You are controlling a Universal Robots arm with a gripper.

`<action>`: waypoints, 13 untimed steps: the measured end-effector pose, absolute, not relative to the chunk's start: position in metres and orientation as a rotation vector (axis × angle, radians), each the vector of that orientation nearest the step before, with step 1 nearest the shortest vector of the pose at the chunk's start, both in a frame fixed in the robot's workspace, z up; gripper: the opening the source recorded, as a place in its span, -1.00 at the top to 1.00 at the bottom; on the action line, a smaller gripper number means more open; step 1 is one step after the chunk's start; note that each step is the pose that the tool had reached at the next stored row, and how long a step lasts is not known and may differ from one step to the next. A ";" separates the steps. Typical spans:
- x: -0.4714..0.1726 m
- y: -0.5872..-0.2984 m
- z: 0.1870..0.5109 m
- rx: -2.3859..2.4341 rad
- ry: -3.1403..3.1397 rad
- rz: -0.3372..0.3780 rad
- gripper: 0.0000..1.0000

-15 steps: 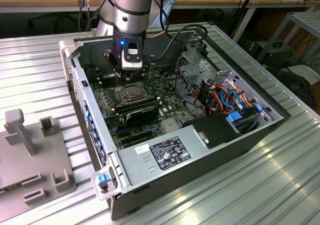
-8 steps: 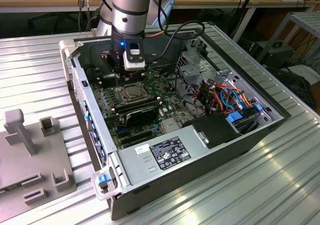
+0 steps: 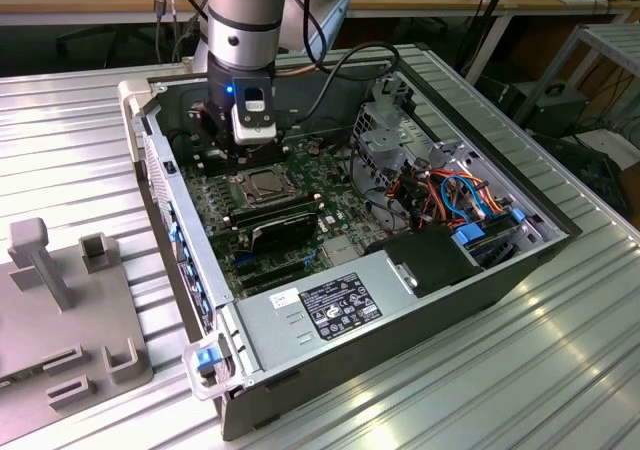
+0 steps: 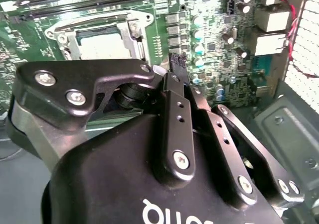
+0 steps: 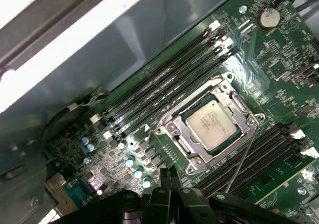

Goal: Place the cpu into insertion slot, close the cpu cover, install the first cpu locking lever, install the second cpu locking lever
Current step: 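Install the first cpu locking lever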

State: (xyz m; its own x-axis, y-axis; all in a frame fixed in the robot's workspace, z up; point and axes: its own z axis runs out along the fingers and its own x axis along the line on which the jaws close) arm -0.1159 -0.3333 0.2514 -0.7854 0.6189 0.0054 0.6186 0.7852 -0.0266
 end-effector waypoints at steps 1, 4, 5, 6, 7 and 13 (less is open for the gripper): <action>-0.117 -0.333 0.251 -1.016 -2.958 0.037 0.79; -0.118 -0.331 0.254 -1.001 -2.963 0.037 0.79; -0.118 -0.331 0.255 -1.000 -2.964 0.037 0.79; -0.118 -0.331 0.257 -0.998 -2.965 0.036 0.79; -0.118 -0.331 0.259 -0.994 -2.967 0.036 0.79; -0.118 -0.330 0.260 -0.877 -3.003 0.032 0.79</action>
